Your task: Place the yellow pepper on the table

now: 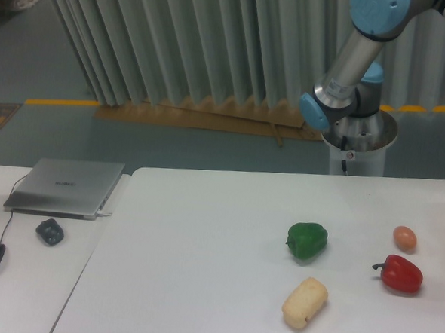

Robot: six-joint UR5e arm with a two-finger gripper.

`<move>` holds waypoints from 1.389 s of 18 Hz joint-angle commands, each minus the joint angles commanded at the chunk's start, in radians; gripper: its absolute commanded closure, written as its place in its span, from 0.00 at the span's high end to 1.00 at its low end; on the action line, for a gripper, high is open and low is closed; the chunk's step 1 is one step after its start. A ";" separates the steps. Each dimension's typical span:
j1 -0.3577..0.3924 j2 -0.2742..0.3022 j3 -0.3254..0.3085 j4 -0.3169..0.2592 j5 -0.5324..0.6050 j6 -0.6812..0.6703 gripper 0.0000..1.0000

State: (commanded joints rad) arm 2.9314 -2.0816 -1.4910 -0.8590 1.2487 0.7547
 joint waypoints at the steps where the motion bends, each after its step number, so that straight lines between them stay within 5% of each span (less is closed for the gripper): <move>1: 0.002 -0.003 0.005 0.000 0.000 0.000 1.00; 19: -0.009 -0.037 -0.008 0.021 0.002 0.055 1.00; 21: -0.008 -0.037 -0.008 0.021 0.002 0.080 0.88; 22: -0.008 -0.035 -0.009 0.021 0.002 0.096 0.67; 25: -0.003 -0.029 -0.014 0.020 0.002 0.107 0.66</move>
State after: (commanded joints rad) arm 2.9284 -2.1108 -1.5048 -0.8391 1.2502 0.8621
